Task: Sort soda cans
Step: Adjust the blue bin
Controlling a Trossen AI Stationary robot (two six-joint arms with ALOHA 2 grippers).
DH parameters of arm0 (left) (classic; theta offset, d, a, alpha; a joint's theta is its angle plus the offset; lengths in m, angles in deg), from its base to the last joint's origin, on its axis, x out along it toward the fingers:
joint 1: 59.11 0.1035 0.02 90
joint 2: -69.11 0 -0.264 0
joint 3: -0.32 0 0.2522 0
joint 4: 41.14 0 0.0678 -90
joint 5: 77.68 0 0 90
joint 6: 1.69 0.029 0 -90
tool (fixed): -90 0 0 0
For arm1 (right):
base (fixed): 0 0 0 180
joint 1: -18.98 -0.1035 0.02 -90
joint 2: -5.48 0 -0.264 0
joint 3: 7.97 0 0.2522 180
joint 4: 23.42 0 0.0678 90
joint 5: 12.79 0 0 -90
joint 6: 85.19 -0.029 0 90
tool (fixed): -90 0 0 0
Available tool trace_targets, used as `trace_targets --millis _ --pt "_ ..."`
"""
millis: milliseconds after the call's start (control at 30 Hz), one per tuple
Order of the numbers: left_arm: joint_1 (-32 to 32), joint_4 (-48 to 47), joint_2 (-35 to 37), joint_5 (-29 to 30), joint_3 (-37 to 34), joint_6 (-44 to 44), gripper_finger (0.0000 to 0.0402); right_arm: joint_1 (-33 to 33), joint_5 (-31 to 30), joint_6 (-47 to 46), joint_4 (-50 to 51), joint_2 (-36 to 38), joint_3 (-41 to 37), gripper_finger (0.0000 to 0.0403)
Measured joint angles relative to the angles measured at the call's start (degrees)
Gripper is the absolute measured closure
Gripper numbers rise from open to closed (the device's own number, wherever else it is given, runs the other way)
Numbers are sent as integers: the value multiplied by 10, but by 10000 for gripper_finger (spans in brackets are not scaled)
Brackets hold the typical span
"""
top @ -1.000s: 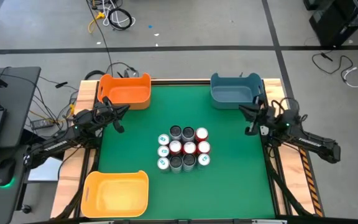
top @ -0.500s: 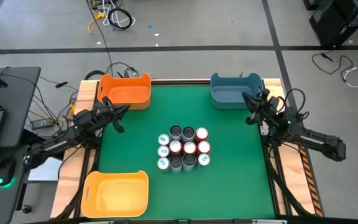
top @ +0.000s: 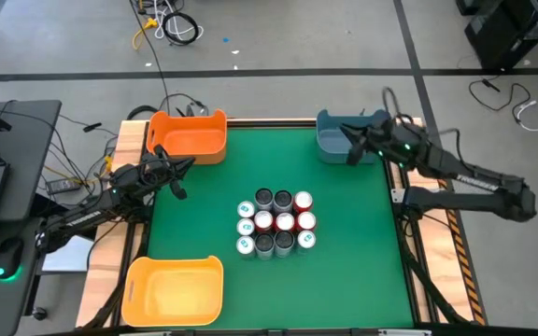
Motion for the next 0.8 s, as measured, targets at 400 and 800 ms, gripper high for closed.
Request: trace_targets --millis 400,800 --pt "0 0 0 0 0 0 391 39 1 -26 237 -239 245 317" --pt "0 0 0 0 0 0 391 70 48 -135 332 -407 304 229"
